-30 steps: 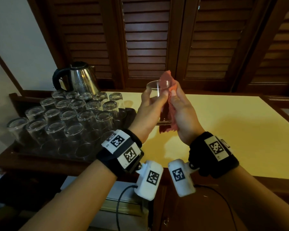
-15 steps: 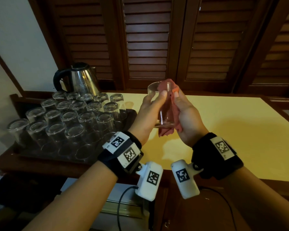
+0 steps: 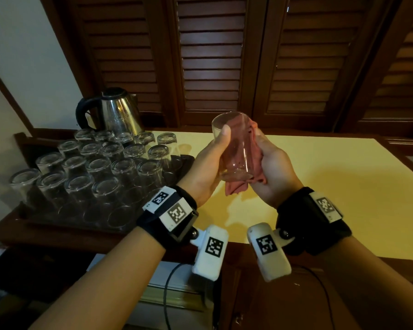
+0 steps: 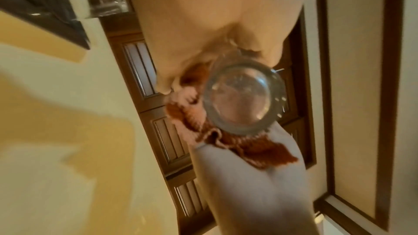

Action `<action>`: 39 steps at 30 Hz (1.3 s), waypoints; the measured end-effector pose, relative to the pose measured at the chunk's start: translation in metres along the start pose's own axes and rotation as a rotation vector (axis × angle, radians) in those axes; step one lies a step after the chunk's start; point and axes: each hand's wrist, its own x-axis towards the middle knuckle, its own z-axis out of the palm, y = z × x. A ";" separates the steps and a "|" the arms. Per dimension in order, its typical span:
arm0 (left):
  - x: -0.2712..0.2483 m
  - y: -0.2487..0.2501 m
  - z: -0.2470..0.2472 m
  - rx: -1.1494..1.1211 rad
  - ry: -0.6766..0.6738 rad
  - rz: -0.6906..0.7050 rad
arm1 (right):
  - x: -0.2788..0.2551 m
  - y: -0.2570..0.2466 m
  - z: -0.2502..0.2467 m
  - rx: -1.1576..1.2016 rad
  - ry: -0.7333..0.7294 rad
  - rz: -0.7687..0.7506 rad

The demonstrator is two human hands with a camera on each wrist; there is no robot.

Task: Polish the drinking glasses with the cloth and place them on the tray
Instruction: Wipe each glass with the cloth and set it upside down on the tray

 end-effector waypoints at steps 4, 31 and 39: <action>0.007 0.001 -0.001 0.014 0.134 0.056 | 0.004 0.000 0.004 -0.283 -0.024 -0.115; 0.001 0.004 0.000 0.098 0.150 0.014 | 0.006 0.012 0.009 -0.466 0.017 -0.171; 0.000 -0.001 -0.007 0.064 0.071 0.001 | 0.004 0.007 0.004 -0.104 0.014 -0.033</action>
